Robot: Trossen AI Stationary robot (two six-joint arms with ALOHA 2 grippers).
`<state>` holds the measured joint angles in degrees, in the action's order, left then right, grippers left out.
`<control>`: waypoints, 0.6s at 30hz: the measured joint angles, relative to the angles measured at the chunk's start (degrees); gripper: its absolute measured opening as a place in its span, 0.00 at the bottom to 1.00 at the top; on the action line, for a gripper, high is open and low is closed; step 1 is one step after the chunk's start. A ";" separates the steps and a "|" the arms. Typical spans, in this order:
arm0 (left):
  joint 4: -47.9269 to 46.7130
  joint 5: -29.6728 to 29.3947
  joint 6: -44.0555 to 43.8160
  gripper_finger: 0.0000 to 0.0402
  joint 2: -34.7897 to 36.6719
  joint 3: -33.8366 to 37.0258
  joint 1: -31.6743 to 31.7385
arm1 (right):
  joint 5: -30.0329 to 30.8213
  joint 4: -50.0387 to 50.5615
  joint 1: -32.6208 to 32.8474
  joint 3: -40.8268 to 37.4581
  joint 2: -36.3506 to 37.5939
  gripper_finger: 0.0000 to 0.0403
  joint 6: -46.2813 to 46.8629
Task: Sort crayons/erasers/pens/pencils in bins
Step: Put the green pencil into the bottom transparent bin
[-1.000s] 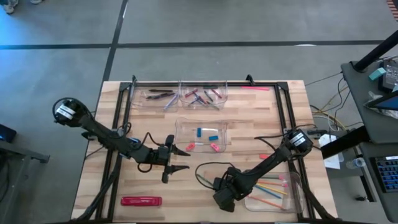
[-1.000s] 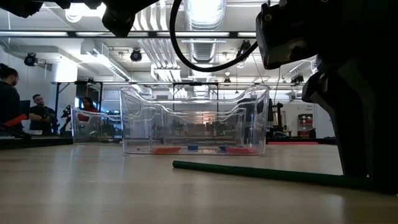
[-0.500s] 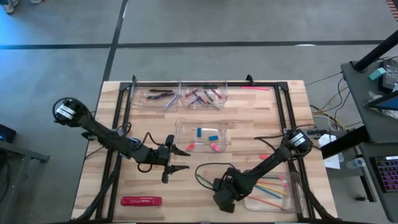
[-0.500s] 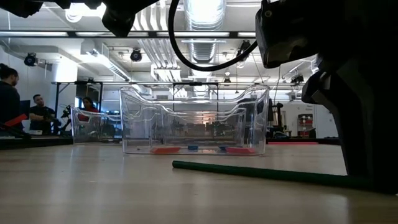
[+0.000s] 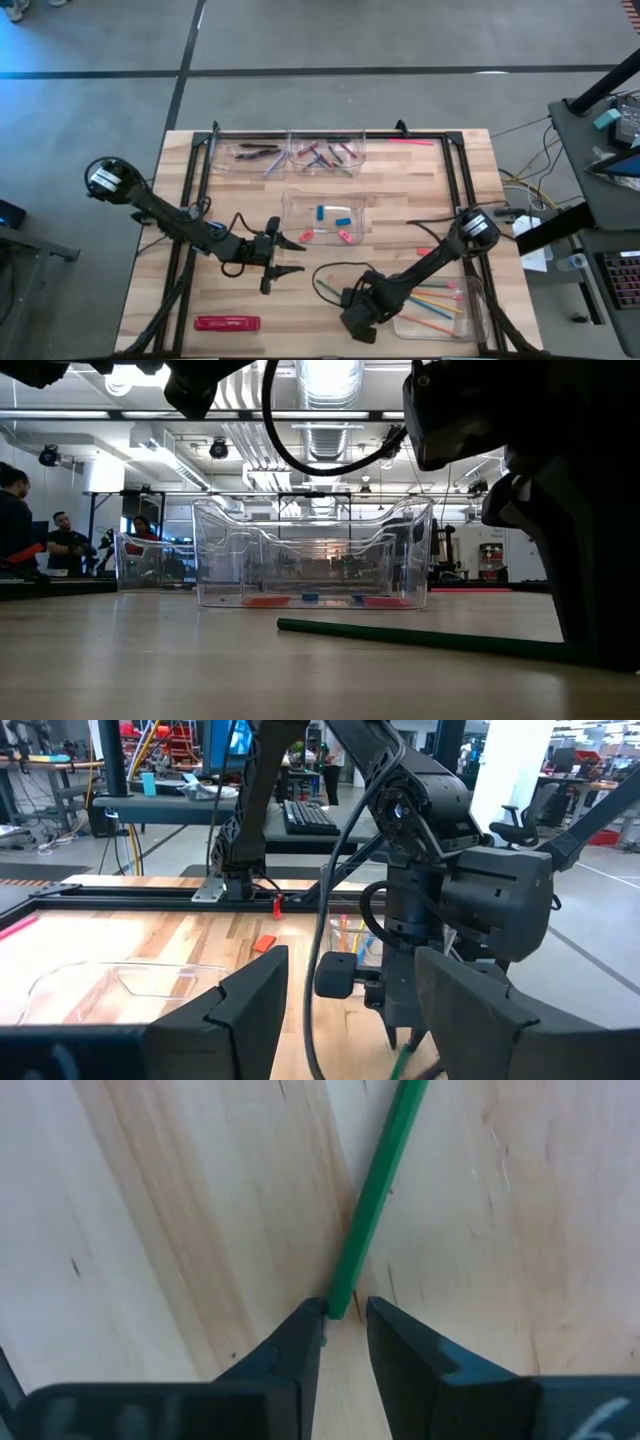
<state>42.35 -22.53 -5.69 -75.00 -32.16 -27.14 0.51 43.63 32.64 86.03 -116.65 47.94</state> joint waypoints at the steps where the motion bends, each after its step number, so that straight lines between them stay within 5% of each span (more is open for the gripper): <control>1: 0.02 -0.01 0.04 0.51 0.00 0.00 0.00 | 0.03 0.52 0.00 0.62 0.00 0.19 -0.50; 18: 0.07 -0.01 0.06 0.51 0.00 0.00 0.00 | 1.67 4.35 -0.17 5.32 0.60 0.19 -2.18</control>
<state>42.42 -22.55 -5.63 -75.00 -32.16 -27.14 2.18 47.99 32.47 91.35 -116.05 45.76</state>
